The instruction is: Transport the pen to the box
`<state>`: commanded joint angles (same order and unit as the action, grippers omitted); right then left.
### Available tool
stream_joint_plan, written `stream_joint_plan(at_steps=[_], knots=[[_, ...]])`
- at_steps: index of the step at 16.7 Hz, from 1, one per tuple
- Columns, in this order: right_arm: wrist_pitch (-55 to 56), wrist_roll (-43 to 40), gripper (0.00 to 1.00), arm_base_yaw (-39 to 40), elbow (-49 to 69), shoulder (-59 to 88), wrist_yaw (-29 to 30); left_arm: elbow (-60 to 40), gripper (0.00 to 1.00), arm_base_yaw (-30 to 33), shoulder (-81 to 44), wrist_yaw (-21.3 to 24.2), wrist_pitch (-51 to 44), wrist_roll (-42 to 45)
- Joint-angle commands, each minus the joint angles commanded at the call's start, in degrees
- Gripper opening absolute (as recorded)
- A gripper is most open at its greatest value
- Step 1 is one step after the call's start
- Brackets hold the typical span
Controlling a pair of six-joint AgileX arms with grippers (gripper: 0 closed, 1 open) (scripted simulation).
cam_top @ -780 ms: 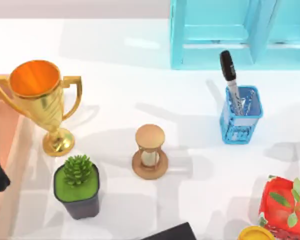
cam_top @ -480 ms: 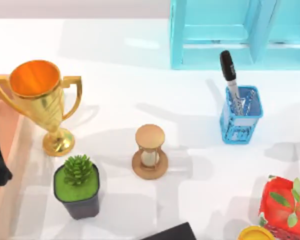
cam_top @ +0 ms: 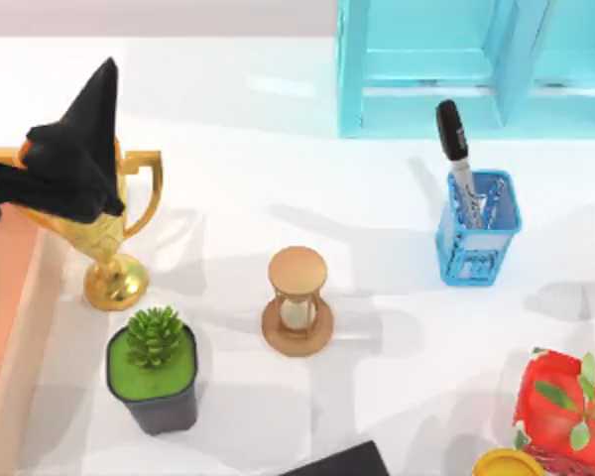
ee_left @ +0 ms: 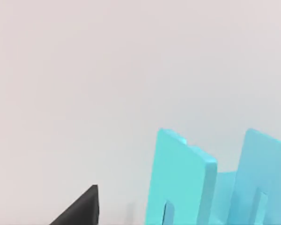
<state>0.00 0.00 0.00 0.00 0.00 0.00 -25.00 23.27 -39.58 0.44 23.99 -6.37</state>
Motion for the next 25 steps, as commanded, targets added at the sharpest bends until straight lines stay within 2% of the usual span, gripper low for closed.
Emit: stream_joint_plan(at_steps=[7, 12, 17, 25], knots=[[0.0, 0.0, 1.0, 0.0, 0.0, 0.0, 0.0, -17.1, 1.0, 16.15, -49.68, -0.8, 22.28, -10.25], [0.0, 0.0, 1.0, 0.0, 0.0, 0.0, 0.0, -21.99, 1.0, 22.76, -72.36, -2.88, 33.73, -20.33], [0.0, 0.0, 1.0, 0.0, 0.0, 0.0, 0.0, -21.85, 1.0, 25.68, -80.6, -4.77, 38.58, -26.99], [0.0, 0.0, 1.0, 0.0, 0.0, 0.0, 0.0, -23.86, 1.0, 25.0, -78.97, -4.3, 36.75, -26.72]])
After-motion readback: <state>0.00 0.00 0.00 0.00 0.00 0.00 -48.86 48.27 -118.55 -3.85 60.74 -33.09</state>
